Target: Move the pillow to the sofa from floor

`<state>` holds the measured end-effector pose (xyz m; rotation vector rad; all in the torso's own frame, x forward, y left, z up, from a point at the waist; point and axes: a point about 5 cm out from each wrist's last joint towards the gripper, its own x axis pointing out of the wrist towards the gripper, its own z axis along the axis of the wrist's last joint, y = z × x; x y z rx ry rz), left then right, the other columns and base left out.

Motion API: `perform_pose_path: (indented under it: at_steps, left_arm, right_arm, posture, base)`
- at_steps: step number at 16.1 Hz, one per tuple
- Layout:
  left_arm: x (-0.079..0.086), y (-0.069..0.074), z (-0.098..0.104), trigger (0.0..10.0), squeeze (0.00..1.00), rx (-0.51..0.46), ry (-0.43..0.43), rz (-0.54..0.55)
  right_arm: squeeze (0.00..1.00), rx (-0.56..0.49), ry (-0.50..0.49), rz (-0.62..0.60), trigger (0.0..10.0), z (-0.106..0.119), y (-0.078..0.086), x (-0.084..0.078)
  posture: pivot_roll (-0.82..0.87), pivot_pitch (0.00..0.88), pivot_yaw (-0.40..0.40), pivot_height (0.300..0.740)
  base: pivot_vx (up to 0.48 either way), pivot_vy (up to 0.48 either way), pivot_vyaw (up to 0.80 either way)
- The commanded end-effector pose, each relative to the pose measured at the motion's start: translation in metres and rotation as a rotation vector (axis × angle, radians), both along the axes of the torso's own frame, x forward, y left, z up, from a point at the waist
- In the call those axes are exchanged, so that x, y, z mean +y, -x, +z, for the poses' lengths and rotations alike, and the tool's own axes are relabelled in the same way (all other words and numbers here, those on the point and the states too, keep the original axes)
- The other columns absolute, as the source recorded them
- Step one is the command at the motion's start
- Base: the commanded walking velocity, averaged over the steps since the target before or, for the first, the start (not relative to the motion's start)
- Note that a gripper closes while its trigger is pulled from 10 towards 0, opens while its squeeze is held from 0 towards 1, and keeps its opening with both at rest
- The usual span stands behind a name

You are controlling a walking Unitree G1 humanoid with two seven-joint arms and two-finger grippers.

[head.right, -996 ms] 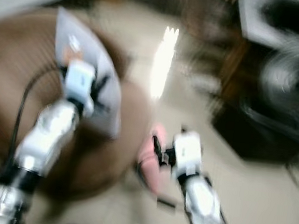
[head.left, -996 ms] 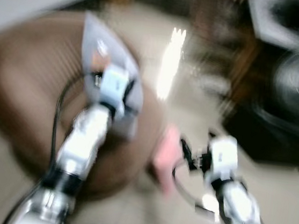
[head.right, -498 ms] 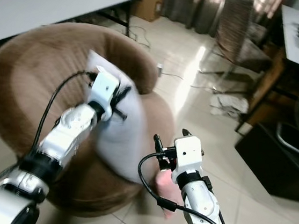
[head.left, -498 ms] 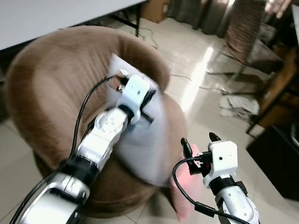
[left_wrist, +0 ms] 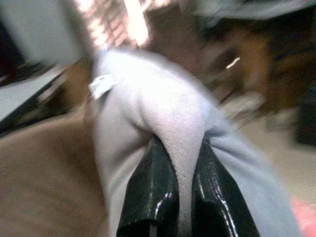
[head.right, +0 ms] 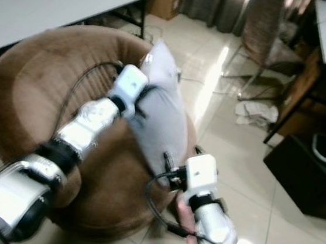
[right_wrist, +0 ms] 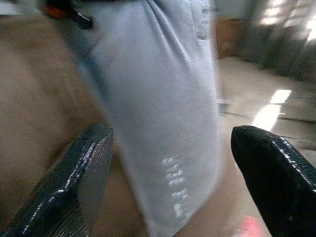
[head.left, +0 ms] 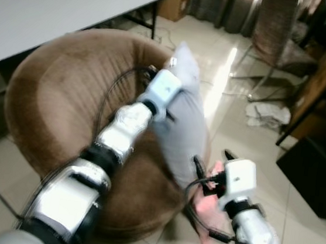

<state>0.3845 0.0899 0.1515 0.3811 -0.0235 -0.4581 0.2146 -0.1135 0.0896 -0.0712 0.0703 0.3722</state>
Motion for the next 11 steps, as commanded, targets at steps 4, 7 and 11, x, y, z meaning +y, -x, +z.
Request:
perform_pose_path:
  at_steps: [4,7,11]
  left_arm:
    - [0.041,-0.01,-0.011,10.0,0.0,0.012,-0.29,0.221]
    - [0.065,-0.01,-0.015,10.0,0.0,0.055,-0.383,0.302]
    - [0.1,-0.01,-0.014,10.0,1.0,0.079,-0.484,0.457]
  right_arm:
    - [0.0,0.089,0.003,0.185,10.0,-0.008,0.025,0.001]
    - [0.0,0.11,0.015,0.223,10.0,-0.009,0.031,-0.002]
    - [0.0,0.123,-0.027,0.357,10.0,-0.005,0.038,0.0]
  posture:
    - [0.01,0.029,0.003,0.74]
    - [0.01,0.036,0.004,0.74]
    - [0.02,0.041,-0.006,0.74]
  base:
    - [0.0,0.0,0.0]
    - [0.0,0.0,0.0]
    - [0.0,0.0,0.0]
